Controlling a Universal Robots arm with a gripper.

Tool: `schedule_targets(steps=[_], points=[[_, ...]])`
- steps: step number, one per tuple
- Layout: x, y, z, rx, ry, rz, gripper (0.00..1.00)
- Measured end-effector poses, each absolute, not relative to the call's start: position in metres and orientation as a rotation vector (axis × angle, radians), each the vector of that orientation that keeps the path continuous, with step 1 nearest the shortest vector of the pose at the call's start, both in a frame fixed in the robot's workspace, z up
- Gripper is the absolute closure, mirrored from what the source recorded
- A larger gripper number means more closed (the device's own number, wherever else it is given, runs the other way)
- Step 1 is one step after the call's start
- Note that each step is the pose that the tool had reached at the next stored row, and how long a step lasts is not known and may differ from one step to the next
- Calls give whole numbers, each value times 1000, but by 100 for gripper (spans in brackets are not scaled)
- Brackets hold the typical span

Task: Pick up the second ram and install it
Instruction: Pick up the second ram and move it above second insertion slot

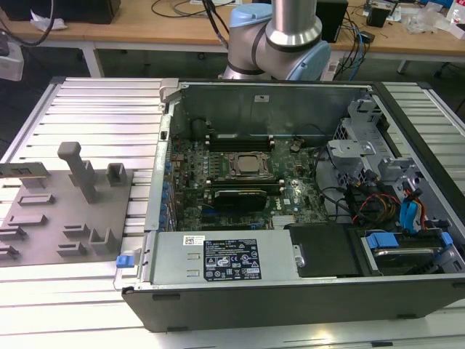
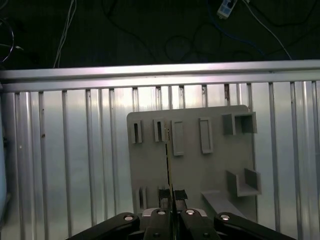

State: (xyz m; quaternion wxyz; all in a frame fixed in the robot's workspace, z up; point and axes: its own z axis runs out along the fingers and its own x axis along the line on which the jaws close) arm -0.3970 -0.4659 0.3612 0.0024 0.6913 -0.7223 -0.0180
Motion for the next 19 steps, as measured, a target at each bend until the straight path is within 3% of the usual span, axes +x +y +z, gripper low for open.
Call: schedule_targets(steps=[19], points=[[-397,-466,392,2169,-2266,-57,87]])
